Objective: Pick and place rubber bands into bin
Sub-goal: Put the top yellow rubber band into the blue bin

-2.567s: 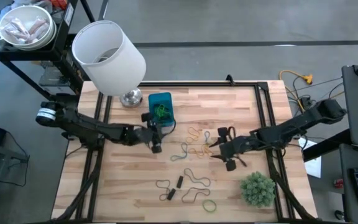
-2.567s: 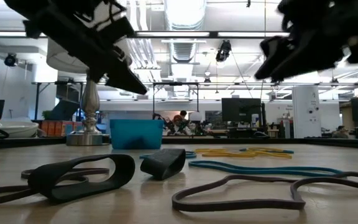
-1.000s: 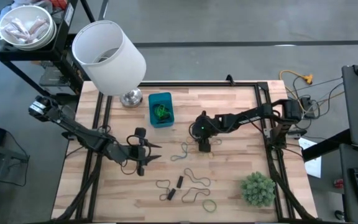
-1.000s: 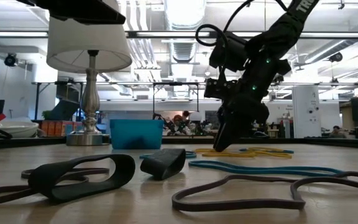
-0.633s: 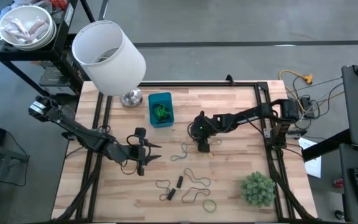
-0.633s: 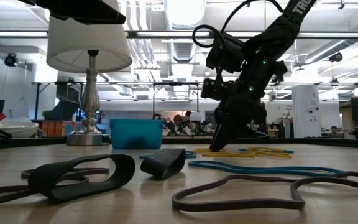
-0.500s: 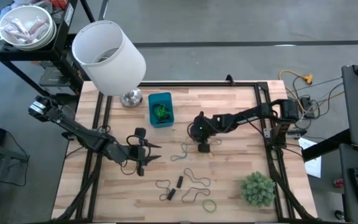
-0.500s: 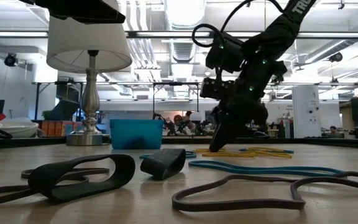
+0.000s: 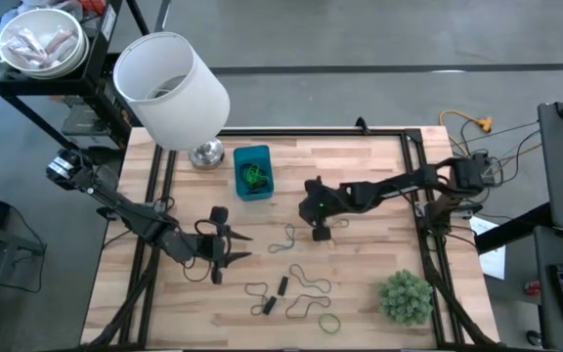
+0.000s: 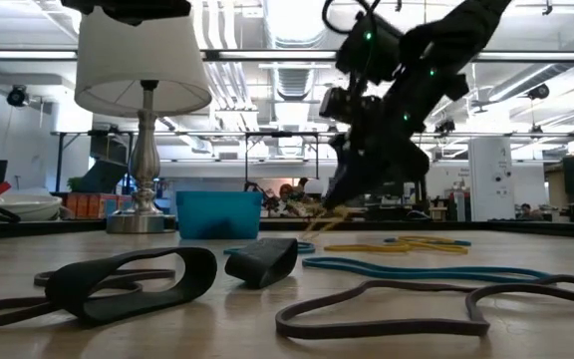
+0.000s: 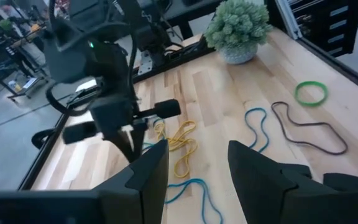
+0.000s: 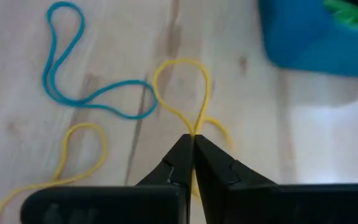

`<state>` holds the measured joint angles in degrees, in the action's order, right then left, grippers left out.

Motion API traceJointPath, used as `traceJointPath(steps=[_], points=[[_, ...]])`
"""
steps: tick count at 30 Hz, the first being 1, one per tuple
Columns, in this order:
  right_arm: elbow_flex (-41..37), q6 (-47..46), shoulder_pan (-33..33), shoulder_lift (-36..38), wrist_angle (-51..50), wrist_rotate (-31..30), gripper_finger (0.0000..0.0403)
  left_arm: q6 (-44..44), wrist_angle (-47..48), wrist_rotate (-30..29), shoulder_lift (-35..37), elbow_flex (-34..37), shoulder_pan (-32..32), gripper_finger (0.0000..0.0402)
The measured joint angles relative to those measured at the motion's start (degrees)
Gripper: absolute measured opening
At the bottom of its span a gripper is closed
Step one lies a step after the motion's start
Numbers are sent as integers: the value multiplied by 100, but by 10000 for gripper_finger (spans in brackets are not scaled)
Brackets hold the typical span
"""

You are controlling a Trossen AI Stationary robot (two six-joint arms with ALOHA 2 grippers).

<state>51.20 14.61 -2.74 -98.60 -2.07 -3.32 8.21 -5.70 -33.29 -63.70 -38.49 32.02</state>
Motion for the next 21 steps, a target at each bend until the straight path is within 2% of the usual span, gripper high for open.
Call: traceJointPath(steps=[7, 11, 17, 21], points=[[6, 433, 34, 505, 455, -310, 8, 15, -147, -12, 5, -1, 29, 151], [4, 866, -43, 688, 1165, -310, 8, 13, -143, -13, 7, 1, 45, 151], [42, 1261, -454, 692, 2718, -281, 8, 13, -141, -11, 7, 1, 105, 151], [428, 1219, -830, 553, 2897, -31, 8, 88, -139, -11, 7, 3, 157, 151]])
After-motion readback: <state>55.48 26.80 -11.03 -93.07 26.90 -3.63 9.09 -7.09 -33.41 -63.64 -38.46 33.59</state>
